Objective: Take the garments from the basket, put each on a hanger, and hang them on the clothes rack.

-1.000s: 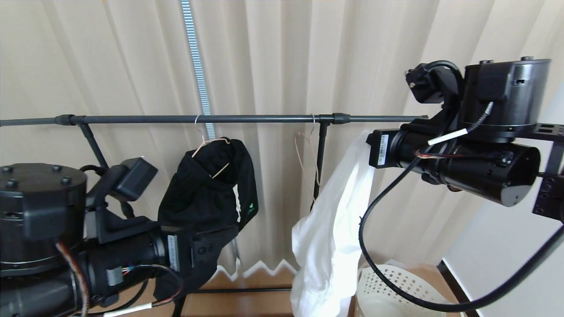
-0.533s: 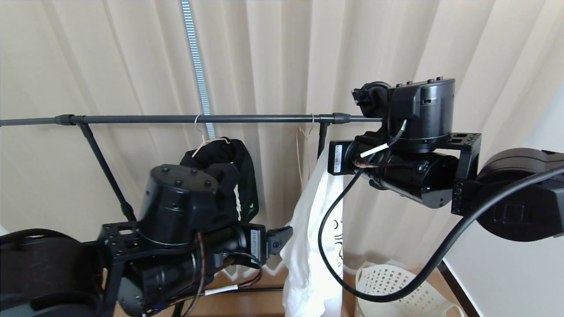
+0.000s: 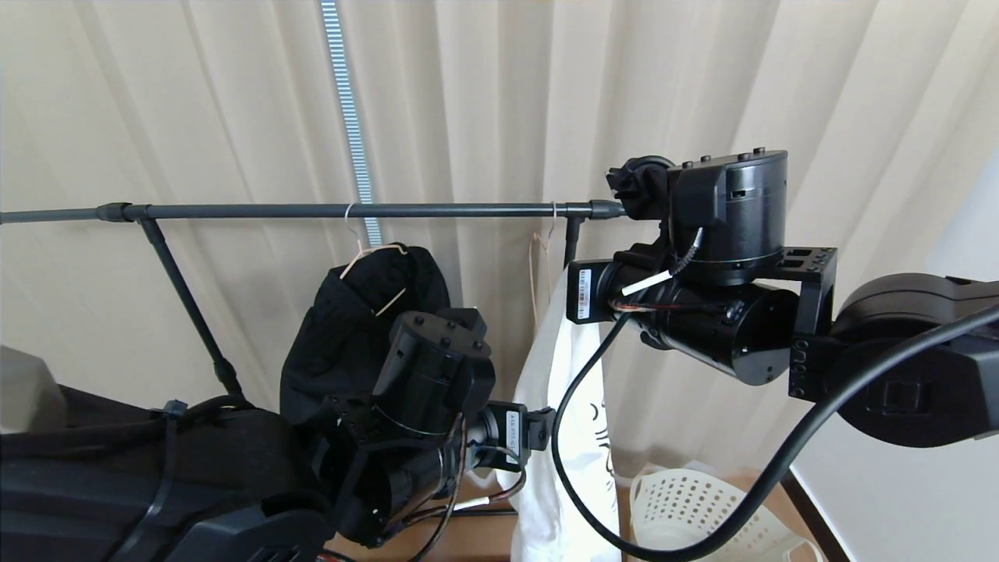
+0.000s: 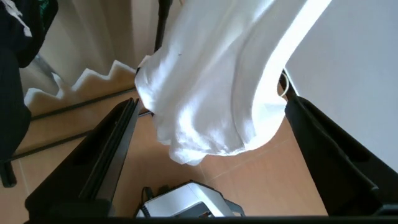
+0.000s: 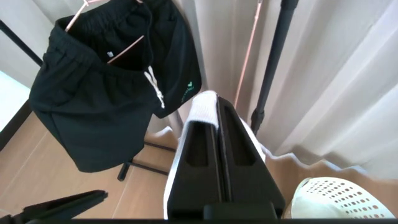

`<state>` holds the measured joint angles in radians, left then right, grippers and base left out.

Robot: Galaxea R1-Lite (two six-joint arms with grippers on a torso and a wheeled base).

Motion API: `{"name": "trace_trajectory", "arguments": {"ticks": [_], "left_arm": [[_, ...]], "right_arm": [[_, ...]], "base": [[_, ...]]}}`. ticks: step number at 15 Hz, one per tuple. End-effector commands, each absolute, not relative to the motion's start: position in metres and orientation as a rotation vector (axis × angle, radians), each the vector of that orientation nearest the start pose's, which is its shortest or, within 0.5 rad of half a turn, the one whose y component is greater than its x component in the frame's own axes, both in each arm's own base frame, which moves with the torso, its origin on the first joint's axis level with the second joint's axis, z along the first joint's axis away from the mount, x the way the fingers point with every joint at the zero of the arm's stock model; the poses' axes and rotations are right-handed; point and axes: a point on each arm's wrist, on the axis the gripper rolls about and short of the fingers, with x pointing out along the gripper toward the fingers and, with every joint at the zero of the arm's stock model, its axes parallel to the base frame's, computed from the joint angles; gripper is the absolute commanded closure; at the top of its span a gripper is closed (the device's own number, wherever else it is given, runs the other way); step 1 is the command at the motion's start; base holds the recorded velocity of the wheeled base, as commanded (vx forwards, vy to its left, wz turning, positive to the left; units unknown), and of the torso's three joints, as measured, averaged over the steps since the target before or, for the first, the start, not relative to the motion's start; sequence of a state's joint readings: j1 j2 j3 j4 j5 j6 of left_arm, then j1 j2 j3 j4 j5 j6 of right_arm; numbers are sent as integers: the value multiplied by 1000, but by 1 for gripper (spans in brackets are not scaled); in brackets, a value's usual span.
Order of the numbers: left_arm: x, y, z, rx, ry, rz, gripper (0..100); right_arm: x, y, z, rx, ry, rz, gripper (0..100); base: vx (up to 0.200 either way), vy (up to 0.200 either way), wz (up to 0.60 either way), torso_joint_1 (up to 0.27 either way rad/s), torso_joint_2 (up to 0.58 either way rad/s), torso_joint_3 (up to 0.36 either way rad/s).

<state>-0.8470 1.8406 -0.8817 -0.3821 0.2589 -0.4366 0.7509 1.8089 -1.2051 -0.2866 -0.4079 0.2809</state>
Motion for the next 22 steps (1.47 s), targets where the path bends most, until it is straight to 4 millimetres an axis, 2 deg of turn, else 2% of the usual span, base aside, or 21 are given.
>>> {"name": "trace_trajectory", "arguments": {"ticks": [1, 6, 13, 22], "left_arm": [[229, -249, 123, -91, 625, -428, 0], [239, -259, 112, -81, 635, -414, 0], [242, -259, 95, -34, 662, -362, 0], [220, -265, 84, 33, 701, -413, 0]], "right_arm": [[260, 231, 231, 115, 294, 303, 100], [258, 230, 232, 119, 291, 300, 100], [252, 223, 245, 139, 259, 297, 100], [263, 206, 250, 153, 240, 239, 100]], "base": [[0, 0, 0, 0, 0, 0], [0, 0, 0, 0, 0, 0], [0, 0, 0, 0, 0, 0], [0, 0, 0, 0, 0, 0]]}}
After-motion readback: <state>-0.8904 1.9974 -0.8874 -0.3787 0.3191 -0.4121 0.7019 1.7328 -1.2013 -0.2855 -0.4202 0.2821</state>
